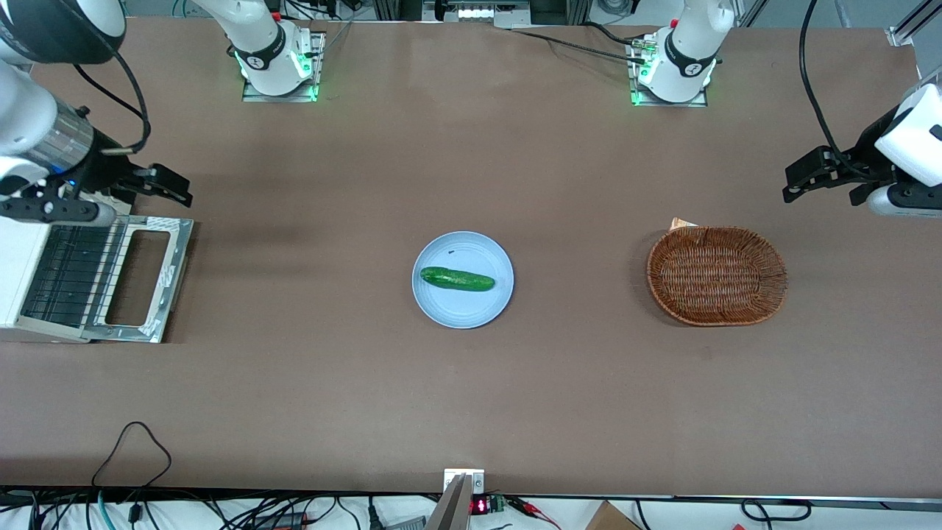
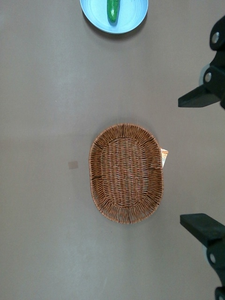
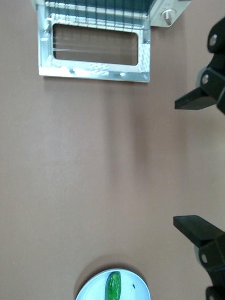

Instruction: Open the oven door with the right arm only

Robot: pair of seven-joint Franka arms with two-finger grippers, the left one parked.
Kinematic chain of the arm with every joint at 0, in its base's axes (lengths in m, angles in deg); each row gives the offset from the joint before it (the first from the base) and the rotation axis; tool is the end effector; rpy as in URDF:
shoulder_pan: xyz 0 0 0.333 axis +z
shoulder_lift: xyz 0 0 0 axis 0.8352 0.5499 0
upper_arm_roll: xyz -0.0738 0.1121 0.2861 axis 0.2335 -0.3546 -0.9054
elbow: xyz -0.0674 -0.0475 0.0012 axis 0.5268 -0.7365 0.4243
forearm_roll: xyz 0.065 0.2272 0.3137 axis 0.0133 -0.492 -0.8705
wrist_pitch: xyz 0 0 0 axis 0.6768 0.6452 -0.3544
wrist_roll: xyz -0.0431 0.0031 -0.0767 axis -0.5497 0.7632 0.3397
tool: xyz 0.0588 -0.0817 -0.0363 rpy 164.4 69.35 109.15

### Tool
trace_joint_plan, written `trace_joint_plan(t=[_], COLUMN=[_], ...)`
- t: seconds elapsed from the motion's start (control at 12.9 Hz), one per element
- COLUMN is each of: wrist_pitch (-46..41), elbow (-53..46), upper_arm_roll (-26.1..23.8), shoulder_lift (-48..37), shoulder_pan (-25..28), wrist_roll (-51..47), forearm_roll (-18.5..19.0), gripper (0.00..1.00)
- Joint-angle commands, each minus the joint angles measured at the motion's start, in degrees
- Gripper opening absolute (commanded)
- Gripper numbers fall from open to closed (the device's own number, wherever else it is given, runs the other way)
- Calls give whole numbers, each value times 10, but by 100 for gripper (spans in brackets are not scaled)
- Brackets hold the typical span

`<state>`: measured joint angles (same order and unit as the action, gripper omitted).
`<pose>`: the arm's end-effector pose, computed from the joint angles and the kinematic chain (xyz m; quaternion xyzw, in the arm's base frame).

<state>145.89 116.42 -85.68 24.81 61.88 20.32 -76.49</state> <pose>0.5558 0.0318 0.5461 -0.9986 0.0440 0.0229 0.0161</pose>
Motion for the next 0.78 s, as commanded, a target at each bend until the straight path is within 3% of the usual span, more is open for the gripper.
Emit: trace_joint_plan(t=[0.0,0.31,0.7], wrist_pitch=[4,-52,-55], elbow=[15,-46,-60], upper_arm_roll=[-6,-6,-4], shoulder_lift=[-10,31,40], shoulder_pan=[-20,-22,-23], wrist_roll=[15,15,15], forearm_roll=[-4,-3,-2], gripper=[100,100,100])
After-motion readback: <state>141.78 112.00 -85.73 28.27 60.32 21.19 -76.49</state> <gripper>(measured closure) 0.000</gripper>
